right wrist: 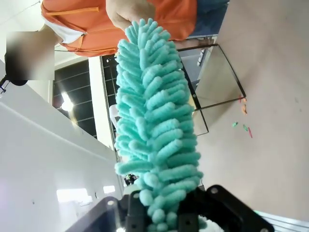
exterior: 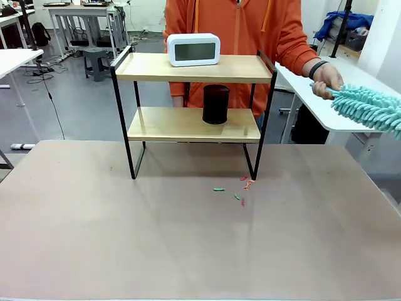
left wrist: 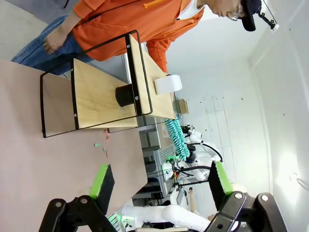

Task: Clean the shelf.
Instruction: Hand the Duster back to the human.

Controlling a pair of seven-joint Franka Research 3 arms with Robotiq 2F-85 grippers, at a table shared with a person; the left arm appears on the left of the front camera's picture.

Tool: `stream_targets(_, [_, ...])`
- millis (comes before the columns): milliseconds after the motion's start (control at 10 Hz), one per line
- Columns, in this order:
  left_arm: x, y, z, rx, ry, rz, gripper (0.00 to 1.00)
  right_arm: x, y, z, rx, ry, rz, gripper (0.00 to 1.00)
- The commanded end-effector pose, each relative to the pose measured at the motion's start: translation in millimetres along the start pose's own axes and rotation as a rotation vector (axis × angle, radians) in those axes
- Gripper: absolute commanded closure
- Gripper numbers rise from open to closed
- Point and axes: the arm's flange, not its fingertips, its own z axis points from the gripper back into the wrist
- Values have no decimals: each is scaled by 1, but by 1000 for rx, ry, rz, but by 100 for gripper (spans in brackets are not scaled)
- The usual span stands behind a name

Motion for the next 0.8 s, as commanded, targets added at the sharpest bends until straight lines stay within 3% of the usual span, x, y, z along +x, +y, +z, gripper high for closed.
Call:
stream_targets(0, [0,-3,1,1,13,-2,0,1,2,-2,31,27,18,28])
stream_targets(200, [0,-3,1,1,13,-2,0,1,3,-3,40,55,27,24])
stream_targets(400, [0,0,0,0,0,0,0,-3,6,-11,34,84,40,0])
stream_targets(700, [-27,15,-51,-18,251,41,0,-20,25,-57,11,198,102,0])
